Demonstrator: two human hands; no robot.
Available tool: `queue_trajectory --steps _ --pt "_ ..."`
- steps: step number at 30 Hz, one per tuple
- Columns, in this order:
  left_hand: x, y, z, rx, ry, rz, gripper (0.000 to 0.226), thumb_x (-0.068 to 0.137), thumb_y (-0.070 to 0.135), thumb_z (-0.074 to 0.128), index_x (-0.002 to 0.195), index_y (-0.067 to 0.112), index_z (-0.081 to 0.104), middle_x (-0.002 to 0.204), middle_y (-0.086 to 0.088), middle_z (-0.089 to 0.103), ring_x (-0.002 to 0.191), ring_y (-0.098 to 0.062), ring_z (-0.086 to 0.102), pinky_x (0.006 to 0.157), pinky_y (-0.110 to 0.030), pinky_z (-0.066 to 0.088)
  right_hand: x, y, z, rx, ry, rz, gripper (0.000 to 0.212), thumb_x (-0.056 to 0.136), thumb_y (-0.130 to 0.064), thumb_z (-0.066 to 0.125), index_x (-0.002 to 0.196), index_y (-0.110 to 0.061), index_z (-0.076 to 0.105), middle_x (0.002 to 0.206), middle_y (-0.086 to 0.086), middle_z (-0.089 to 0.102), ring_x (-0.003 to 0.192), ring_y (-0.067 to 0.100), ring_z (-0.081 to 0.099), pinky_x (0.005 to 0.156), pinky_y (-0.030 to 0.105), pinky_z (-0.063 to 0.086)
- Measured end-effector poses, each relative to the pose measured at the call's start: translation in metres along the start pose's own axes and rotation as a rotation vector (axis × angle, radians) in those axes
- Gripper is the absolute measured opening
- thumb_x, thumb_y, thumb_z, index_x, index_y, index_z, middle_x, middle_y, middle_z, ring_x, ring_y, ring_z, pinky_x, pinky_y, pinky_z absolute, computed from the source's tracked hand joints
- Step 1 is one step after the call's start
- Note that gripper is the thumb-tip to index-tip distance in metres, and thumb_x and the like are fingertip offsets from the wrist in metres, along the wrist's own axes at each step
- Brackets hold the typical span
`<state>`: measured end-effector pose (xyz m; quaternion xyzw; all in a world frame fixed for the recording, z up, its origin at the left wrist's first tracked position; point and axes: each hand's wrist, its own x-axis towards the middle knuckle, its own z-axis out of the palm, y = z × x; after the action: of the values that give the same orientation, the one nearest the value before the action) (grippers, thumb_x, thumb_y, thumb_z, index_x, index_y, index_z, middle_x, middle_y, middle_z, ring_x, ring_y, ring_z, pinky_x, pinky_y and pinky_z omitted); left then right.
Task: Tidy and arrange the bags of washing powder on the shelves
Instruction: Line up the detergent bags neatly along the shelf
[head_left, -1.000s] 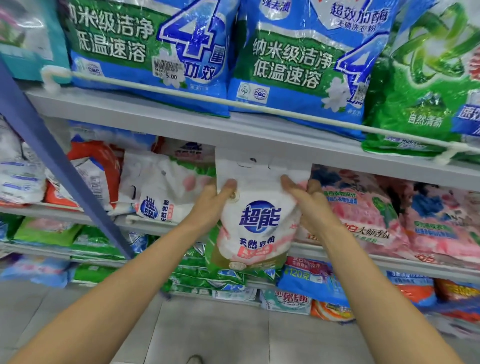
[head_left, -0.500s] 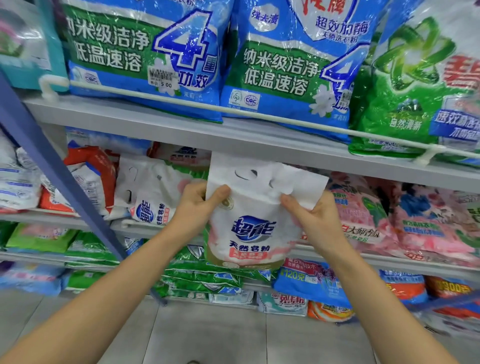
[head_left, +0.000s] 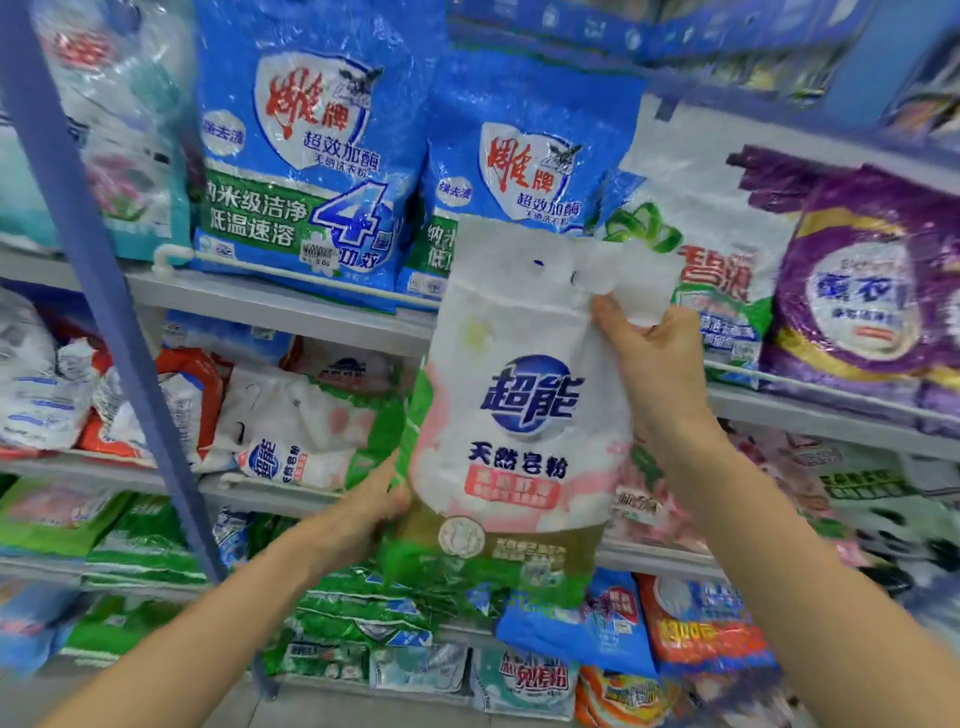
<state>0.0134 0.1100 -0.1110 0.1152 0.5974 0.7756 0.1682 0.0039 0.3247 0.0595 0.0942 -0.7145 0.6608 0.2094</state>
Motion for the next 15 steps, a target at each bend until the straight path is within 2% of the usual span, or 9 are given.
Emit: queue_trajectory --steps 1,3,5,7,8,10,12,15 --pt "0.001 0.002 0.007 0.048 -0.007 0.045 0.112 0.036 0.042 0.088 0.133 0.017 0.040 0.107 0.019 0.070 0.097 0.000 0.066 0.074 -0.015 0.052 0.007 -0.006 -0.001 -0.025 0.038 -0.005 0.016 0.090 -0.013 0.060 0.079 -0.022 0.066 0.090 0.008 0.073 0.082 0.025 0.070 0.074 0.039 0.056" --pt "0.002 0.014 0.027 0.180 -0.015 0.134 0.111 0.034 0.044 0.092 0.129 0.023 0.040 0.113 0.027 0.065 0.104 0.005 0.062 0.079 -0.009 0.047 0.016 -0.016 -0.004 -0.021 0.057 -0.025 0.017 0.090 -0.013 0.060 0.077 -0.022 0.065 0.092 0.012 0.072 0.073 0.016 0.070 0.068 0.028 0.055" --pt "0.004 0.024 0.043 0.225 -0.013 0.201 0.101 0.039 0.047 0.092 0.125 0.024 0.044 0.115 0.023 0.065 0.105 0.002 0.062 0.081 -0.010 0.048 0.024 -0.025 -0.012 -0.018 0.015 -0.043 0.016 0.090 -0.012 0.060 0.078 -0.021 0.066 0.077 -0.005 0.073 0.064 0.004 0.067 0.061 0.019 0.054" --pt "0.008 0.030 0.050 0.201 0.024 0.209 0.099 0.037 0.049 0.093 0.121 0.019 0.050 0.108 0.012 0.071 0.098 -0.005 0.067 0.080 -0.017 0.053 0.034 -0.031 -0.027 -0.010 0.019 -0.001 0.013 0.089 -0.012 0.061 0.080 -0.019 0.066 0.071 -0.010 0.070 0.067 0.008 0.067 0.068 0.027 0.056" --pt "0.010 0.031 0.052 0.166 0.052 0.199 0.100 0.032 0.050 0.094 0.117 0.019 0.051 0.101 0.009 0.073 0.091 -0.006 0.069 0.076 -0.018 0.054 0.039 -0.032 -0.035 0.002 0.033 0.023 0.012 0.089 -0.011 0.062 0.079 -0.018 0.066 0.071 -0.008 0.070 0.069 0.011 0.066 0.074 0.033 0.055" --pt "0.013 0.029 0.053 0.078 0.068 0.153 0.104 0.027 0.043 0.095 0.118 0.018 0.050 0.096 0.003 0.074 0.084 -0.008 0.070 0.070 -0.019 0.053 0.044 -0.030 -0.048 -0.003 0.039 0.029 0.014 0.089 -0.011 0.062 0.077 -0.017 0.065 0.069 -0.007 0.069 0.068 0.012 0.066 0.073 0.035 0.055" --pt "0.011 0.020 0.052 -0.040 0.048 0.044 0.110 0.028 0.033 0.096 0.125 0.022 0.045 0.102 -0.004 0.073 0.089 -0.018 0.071 0.070 -0.026 0.056 0.043 -0.023 -0.054 -0.037 0.009 0.021 0.014 0.088 -0.012 0.064 0.076 -0.019 0.066 0.068 -0.008 0.071 0.065 0.010 0.067 0.066 0.032 0.057" --pt "0.003 -0.004 0.050 -0.139 0.042 -0.117 0.113 0.029 0.033 0.097 0.129 0.030 0.043 0.109 -0.008 0.071 0.096 -0.028 0.069 0.071 -0.034 0.057 0.033 0.001 -0.060 -0.048 -0.012 0.074 0.010 0.087 -0.013 0.065 0.081 -0.021 0.068 0.078 -0.006 0.072 0.070 0.010 0.069 0.064 0.030 0.058"
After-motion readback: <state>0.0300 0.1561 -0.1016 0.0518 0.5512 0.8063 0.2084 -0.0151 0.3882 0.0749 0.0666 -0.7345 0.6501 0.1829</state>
